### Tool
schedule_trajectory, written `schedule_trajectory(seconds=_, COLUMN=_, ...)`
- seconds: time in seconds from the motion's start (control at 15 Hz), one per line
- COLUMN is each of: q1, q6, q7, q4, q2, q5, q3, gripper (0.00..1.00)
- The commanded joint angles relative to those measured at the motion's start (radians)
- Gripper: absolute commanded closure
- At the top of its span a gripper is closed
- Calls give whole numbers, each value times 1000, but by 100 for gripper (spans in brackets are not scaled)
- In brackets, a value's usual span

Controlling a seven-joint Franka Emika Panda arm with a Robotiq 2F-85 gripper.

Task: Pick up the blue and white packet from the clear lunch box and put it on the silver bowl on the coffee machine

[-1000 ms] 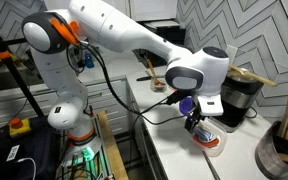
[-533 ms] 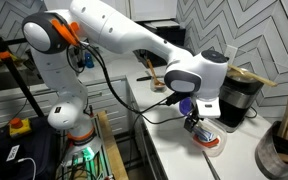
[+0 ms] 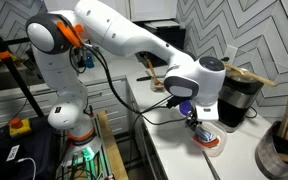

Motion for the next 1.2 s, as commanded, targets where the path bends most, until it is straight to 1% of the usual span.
schedule_trajectory(seconds=0.0, q1=12, q6=33, q7=-32, q4=-16, q2=8, q5=44, q3=-13, gripper=79)
schedule_trajectory(seconds=0.07, q1=13, q6=31, q7=-33, q4=-15, q2=5, q5=48, q3=-13, gripper=87)
schedule_trajectory(seconds=0.13, q1=13, q6=29, q7=-33, q4=-14, q2=1, q5=51, q3=-13, gripper=97)
schedule_trajectory(seconds=0.2, q1=13, q6=27, q7=-31, q4=-11, q2=-5, q5=52, q3=-14, gripper=100)
schedule_trajectory(seconds=0.47, q1=13, q6=19, q7=-30, q4=-8, q2=-22, q5=41, q3=-15, gripper=100)
schedule_trajectory(seconds=0.67, q1=9, q6=-44, q7=-21, q4=9, q2=-80, q5=13, q3=-19, gripper=100)
schedule_trajectory(seconds=0.87, q1=2, q6=-95, q7=-56, q4=48, q2=-153, q5=61, q3=-28, gripper=100)
schedule_trajectory(seconds=1.0, q1=1, q6=-116, q7=-50, q4=86, q2=-191, q5=80, q3=-35, gripper=100)
schedule_trajectory(seconds=1.13, q1=4, q6=-122, q7=-42, q4=115, q2=-218, q5=122, q3=-42, gripper=100)
